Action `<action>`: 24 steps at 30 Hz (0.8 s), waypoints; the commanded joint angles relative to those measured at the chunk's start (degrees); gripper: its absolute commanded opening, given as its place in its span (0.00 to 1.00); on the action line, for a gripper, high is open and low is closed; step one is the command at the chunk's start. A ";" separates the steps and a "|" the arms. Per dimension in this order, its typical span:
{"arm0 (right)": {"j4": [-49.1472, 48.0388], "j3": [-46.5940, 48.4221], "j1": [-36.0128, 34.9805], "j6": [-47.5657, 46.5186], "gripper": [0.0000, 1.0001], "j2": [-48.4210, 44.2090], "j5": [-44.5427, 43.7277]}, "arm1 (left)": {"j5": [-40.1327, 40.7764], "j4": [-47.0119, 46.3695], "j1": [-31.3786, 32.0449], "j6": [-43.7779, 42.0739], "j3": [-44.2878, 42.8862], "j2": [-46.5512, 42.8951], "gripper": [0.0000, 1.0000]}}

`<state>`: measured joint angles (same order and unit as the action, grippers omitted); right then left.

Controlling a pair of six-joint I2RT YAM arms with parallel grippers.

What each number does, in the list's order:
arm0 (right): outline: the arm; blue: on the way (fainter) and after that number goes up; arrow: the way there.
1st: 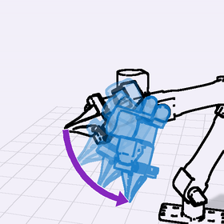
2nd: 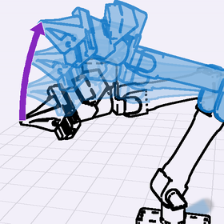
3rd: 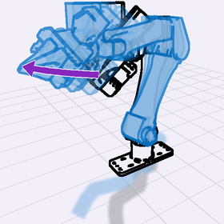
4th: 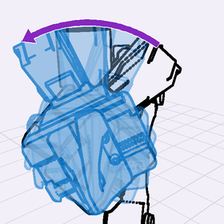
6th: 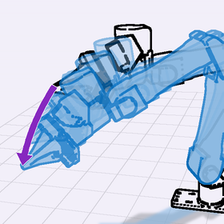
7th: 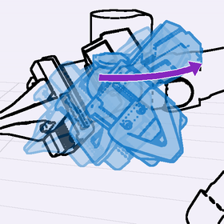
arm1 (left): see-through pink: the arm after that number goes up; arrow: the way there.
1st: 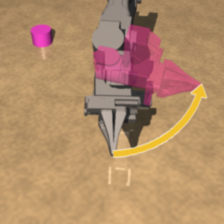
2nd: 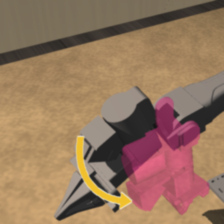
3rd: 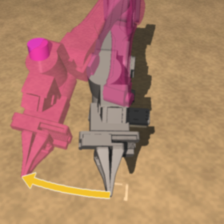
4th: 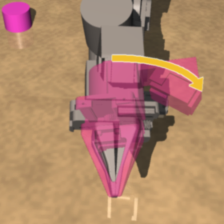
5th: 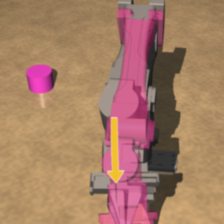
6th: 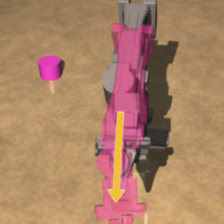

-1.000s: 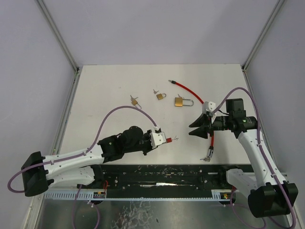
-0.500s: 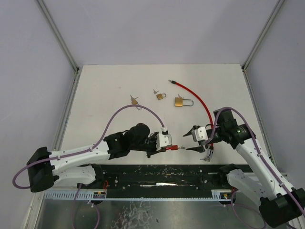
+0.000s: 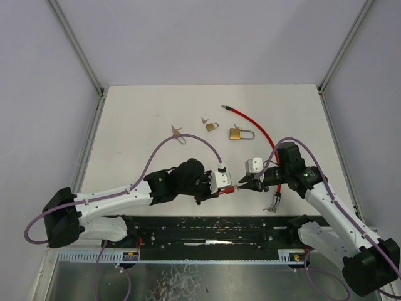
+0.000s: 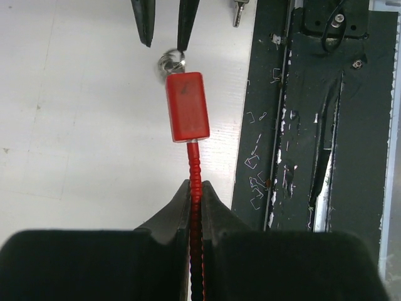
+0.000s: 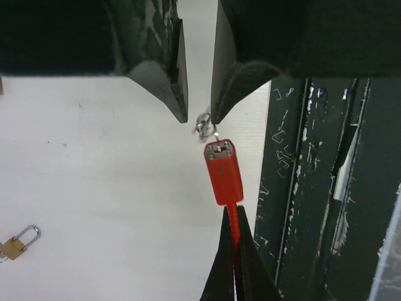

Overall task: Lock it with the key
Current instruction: Lock the lock.

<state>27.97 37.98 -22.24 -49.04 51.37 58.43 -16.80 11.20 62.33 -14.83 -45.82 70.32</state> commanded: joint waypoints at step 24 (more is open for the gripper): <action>3.78 0.85 -6.70 -9.08 0.45 0.85 -5.78 | -4.49 1.87 -0.81 0.80 -5.84 2.20 0.00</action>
<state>35.11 40.10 -28.14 -60.47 53.67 54.35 -19.66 14.15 61.76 -14.81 -49.36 72.66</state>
